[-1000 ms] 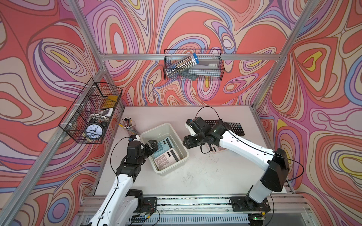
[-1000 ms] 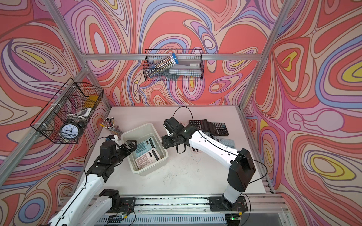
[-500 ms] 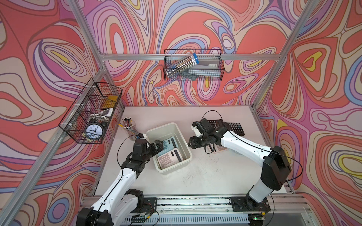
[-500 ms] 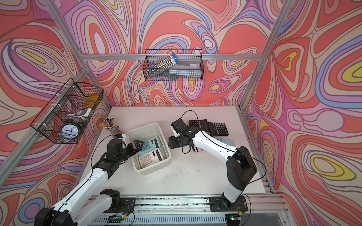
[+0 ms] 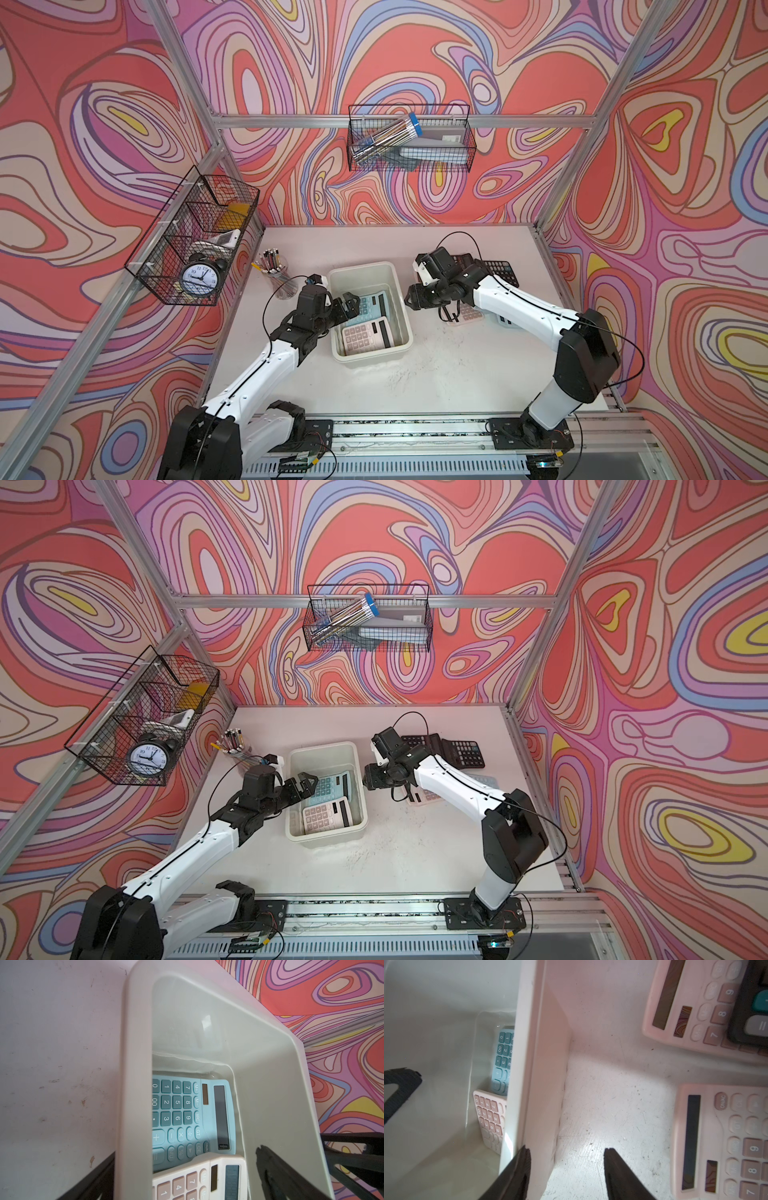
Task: Put the calculator in the storage box
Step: Adjust the storage box at the center of the board.
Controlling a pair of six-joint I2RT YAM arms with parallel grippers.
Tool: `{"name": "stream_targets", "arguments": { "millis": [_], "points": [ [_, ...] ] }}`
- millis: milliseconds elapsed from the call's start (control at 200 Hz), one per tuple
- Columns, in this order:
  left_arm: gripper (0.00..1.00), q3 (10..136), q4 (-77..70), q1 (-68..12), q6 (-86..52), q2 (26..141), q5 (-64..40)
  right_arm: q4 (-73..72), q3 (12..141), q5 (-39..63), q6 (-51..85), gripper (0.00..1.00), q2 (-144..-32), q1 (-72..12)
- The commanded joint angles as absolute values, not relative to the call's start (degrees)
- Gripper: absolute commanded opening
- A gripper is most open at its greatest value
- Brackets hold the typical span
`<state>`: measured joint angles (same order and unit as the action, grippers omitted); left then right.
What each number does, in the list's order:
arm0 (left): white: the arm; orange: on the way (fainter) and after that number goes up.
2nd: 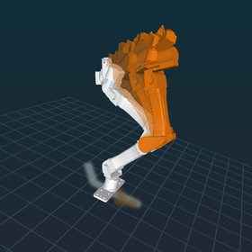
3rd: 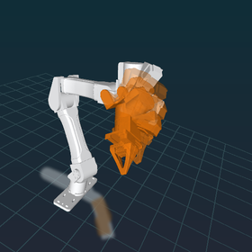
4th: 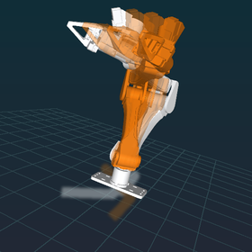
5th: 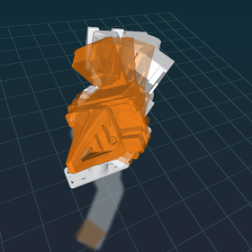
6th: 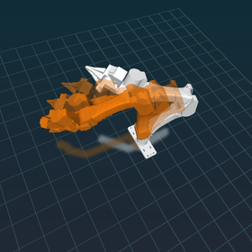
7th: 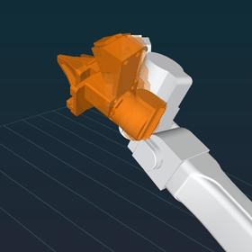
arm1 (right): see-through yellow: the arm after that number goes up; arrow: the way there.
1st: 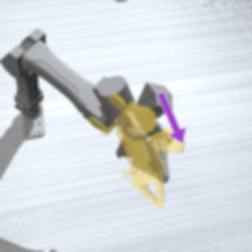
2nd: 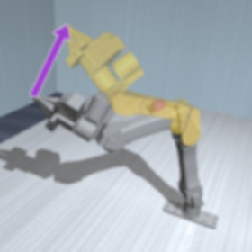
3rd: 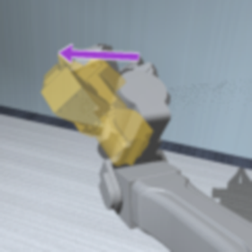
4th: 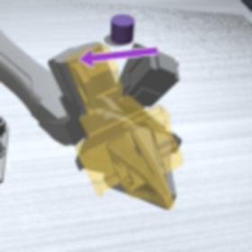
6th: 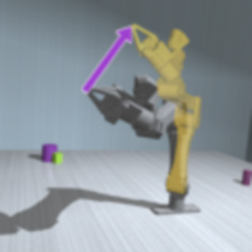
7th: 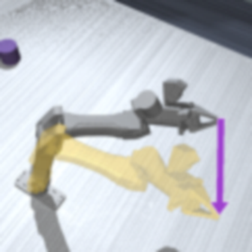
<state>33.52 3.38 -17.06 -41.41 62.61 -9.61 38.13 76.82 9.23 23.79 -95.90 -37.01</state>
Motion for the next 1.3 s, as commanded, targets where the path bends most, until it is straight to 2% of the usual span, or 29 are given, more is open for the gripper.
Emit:
{"name": "stream_targets", "arguments": {
  "millis": [0,366,536,941,1162,1297],
  "points": [
    [0.99,35.2,1.4,-19.1,-40.3,63.5,-11.4,34.6,76.6,12.8,24.9,0.56,-96.8,-37.3],
    [0.99,35.5,4.5,-19.6,-39.6,60.8,-6.7,25.8,75.6,19.4,29.1,0.5,-99.8,-36.7],
    [0.99,35.8,2.5,-19.6,-41.2,62.5,-8.0,24.9,78.2,22.0,29.5,0.46,-104.1,-36.5],
    [0.99,43.0,6.2,-19.6,-41.4,66.2,-4.2,26.7,80.2,16.8,29.9,0.45,-105.0,-30.9],
    [0.99,44.8,12.3,-19.6,-41.1,64.3,1.0,26.9,77.2,16.6,28.0,0.55,-99.2,-30.0],
    [0.99,46.0,20.5,-19.4,-40.6,61.5,4.4,27.7,74.3,14.9,26.7,0.57,-95.4,-29.4]
  ]
}}
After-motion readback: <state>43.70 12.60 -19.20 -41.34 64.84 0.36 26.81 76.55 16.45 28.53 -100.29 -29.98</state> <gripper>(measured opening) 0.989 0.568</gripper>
